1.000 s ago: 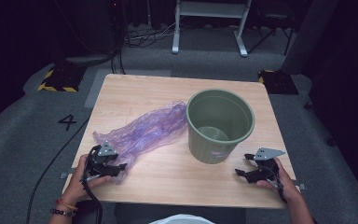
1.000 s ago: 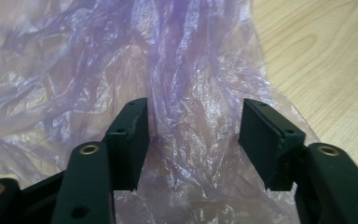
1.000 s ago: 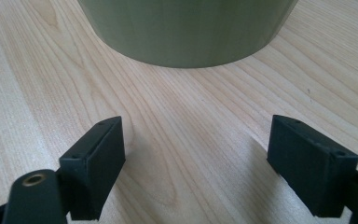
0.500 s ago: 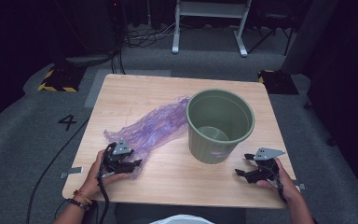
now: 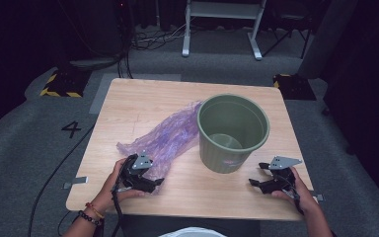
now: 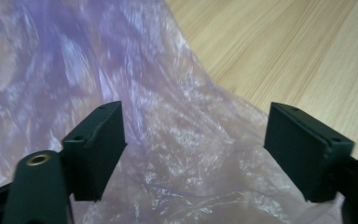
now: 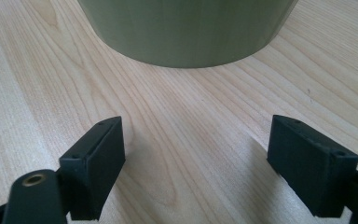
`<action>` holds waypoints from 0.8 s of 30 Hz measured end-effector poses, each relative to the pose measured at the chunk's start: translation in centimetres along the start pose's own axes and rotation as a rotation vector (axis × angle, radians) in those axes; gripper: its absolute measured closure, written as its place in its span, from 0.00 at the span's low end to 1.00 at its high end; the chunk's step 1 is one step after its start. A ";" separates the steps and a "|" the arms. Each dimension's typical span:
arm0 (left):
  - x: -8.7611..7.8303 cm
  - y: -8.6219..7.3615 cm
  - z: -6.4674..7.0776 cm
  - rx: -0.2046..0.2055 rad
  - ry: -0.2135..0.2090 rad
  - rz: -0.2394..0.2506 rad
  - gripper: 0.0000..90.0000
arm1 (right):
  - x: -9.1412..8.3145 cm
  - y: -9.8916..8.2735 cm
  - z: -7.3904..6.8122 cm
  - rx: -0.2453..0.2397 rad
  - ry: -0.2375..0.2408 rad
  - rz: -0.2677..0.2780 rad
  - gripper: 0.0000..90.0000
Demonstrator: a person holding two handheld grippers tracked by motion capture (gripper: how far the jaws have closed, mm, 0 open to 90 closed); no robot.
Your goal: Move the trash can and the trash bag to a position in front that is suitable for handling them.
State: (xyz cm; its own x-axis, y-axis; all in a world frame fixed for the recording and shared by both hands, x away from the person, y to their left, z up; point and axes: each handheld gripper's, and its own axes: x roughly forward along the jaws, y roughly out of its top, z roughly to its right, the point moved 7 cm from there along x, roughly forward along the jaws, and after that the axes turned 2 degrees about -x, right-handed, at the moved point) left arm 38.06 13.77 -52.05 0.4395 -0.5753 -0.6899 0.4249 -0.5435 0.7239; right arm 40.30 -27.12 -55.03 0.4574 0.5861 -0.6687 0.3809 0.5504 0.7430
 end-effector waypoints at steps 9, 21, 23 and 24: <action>-0.2 0.8 1.1 0.087 0.111 -0.045 0.18 | 0.0 0.0 0.0 0.000 0.000 0.000 0.21; 3.8 0.8 2.7 0.069 -0.121 -0.148 0.61 | 0.0 0.0 0.0 -0.001 0.001 0.000 0.21; 4.3 1.3 3.1 0.075 -0.130 -0.144 0.60 | 0.0 0.0 0.0 -0.001 0.001 0.000 0.21; 4.6 1.5 3.2 0.080 -0.134 -0.140 0.60 | 0.0 0.0 0.0 -0.001 0.001 0.000 0.21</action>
State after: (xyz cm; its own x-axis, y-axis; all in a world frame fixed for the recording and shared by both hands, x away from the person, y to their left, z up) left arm 38.17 8.36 -54.08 0.2690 -0.5638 -0.7809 0.4080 -0.6677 0.6226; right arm 40.31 -27.11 -55.03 0.4569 0.5868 -0.6686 0.3802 0.5507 0.7431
